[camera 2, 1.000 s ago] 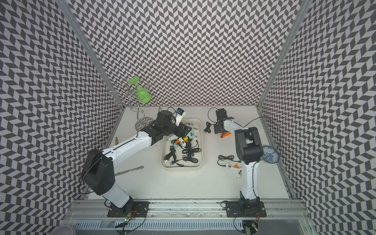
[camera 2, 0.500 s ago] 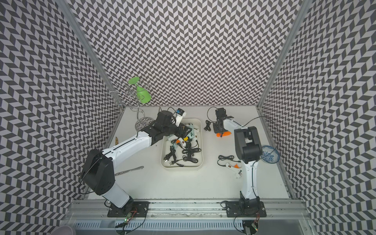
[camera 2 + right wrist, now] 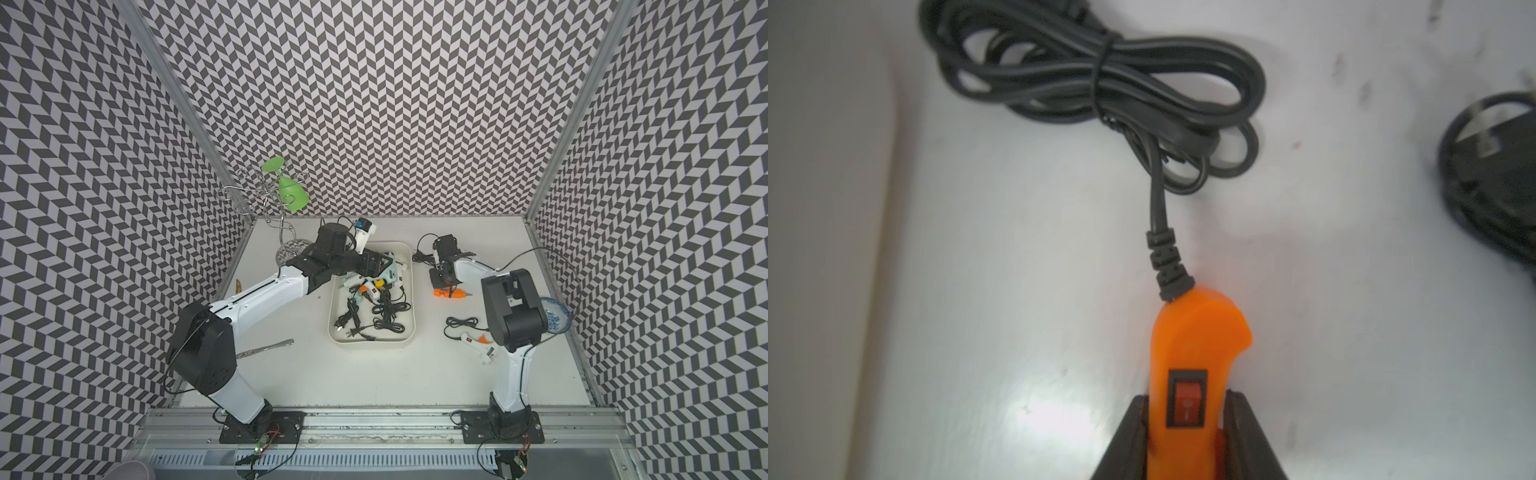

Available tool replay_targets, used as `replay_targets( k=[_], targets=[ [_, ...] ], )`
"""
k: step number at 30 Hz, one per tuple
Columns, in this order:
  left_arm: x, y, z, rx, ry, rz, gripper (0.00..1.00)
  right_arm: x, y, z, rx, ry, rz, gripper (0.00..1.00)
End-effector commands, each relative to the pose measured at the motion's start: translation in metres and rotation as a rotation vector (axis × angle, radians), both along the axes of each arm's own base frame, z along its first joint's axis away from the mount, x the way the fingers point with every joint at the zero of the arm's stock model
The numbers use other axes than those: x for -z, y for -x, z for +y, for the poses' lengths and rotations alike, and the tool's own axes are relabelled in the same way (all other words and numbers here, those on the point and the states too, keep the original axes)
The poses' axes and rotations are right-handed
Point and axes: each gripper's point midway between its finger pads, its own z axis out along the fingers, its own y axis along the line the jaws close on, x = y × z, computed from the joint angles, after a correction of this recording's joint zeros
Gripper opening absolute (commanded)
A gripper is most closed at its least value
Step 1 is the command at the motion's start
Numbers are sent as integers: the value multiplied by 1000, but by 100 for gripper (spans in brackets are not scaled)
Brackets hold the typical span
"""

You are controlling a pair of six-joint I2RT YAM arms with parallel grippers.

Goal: Put the hot melt glue gun into the storage box
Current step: Pick up the hot melt adhesive gun from the center of the board.

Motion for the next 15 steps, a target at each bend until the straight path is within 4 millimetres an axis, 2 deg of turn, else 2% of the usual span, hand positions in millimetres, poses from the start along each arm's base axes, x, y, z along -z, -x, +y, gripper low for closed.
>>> replay_targets(
  k=[1,9,15],
  targets=[
    [-12,-1,-17,66,92,0,82,-39,3,20,-40,-64,-96,20],
    [6,6,-40,157,191,122,82,-100,11,28,-61,-175,-264,19],
    [10,9,-62,192,210,159,83,-126,23,46,-143,-272,-285,19]
  ],
)
